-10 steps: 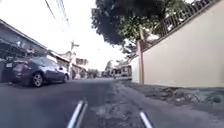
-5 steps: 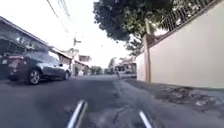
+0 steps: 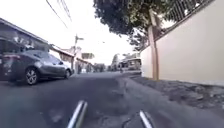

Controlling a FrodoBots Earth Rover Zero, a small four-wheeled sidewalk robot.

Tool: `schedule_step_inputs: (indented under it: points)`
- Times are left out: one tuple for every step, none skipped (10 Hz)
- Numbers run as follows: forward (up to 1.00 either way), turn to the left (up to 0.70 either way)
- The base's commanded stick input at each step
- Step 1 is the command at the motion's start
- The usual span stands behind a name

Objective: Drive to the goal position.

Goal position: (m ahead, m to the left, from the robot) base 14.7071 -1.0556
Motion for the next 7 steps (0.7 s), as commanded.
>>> schedule_step_inputs:
  points:
    - [0.85, 0.00]
    - [0.85, 0.00]
    - [0.85, 0.00]
    - [0.85, 0.00]
    - [0.85, 0.00]
    - [0.85, 0.00]
    - [0.85, 0.00]
